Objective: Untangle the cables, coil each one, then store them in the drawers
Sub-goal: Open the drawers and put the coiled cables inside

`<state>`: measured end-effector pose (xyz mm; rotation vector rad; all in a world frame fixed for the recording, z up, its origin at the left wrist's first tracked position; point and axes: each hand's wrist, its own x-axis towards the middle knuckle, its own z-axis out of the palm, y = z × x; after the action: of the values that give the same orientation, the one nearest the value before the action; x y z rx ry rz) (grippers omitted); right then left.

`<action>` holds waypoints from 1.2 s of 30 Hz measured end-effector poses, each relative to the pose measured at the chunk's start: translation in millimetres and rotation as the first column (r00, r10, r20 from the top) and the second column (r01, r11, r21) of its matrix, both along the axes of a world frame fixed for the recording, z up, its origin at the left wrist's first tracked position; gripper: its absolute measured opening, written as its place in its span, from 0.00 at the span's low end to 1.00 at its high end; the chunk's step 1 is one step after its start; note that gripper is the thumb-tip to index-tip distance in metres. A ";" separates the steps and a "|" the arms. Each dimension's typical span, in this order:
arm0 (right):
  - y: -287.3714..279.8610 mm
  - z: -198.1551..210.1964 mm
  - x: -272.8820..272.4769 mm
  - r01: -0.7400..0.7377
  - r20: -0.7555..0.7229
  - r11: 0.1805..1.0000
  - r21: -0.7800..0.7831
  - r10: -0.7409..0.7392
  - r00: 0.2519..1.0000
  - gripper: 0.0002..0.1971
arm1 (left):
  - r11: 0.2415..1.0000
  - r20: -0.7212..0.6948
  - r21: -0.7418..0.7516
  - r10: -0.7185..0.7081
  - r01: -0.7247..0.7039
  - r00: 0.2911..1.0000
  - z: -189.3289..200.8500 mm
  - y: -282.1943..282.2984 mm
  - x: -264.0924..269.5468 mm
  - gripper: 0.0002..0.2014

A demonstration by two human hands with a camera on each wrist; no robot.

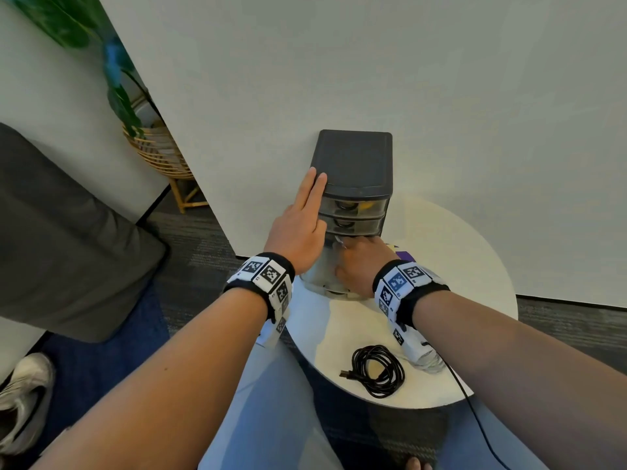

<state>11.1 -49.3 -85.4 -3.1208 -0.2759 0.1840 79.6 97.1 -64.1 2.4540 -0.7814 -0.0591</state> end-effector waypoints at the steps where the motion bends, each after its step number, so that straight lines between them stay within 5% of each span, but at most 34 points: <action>1: 0.4 -0.3 -0.4 0.009 0.019 1.000 0.017 -0.009 1.000 0.16 | 1.000 -0.003 -0.001 -0.003 0.003 1.000 -0.3 0.3 0.3 0.37; 9: -37.1 36.2 -32.7 0.101 0.019 0.972 0.211 -0.108 0.994 0.09 | 0.999 -0.008 -0.033 0.007 -0.008 1.000 -4.2 -2.2 -0.4 0.37; 18: -79.0 31.5 -74.6 0.263 -0.576 0.961 0.085 -0.168 0.800 0.14 | 1.000 -0.011 -0.021 0.016 -0.016 1.000 -3.0 -3.6 -2.0 0.37; 28: -89.4 7.6 -92.3 0.337 -0.623 0.930 0.146 -0.178 0.762 0.11 | 1.000 -0.036 -0.004 -0.003 0.003 0.999 4.5 -0.5 -2.8 0.36; 32: -115.6 24.2 -89.3 0.485 -0.613 0.805 0.342 -0.200 0.764 0.09 | 1.000 -0.059 -0.011 -0.014 0.013 0.998 7.5 0.3 -2.7 0.36; 36: -119.7 45.6 -73.8 0.608 -0.556 0.484 0.629 -0.266 0.787 0.09 | 1.000 -0.078 0.011 -0.027 0.028 0.997 8.0 0.4 -0.3 0.42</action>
<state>-62.8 -169.1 -39.8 -2.0727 0.3929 0.5044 79.3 97.5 -56.1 2.4370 -0.7829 -0.1694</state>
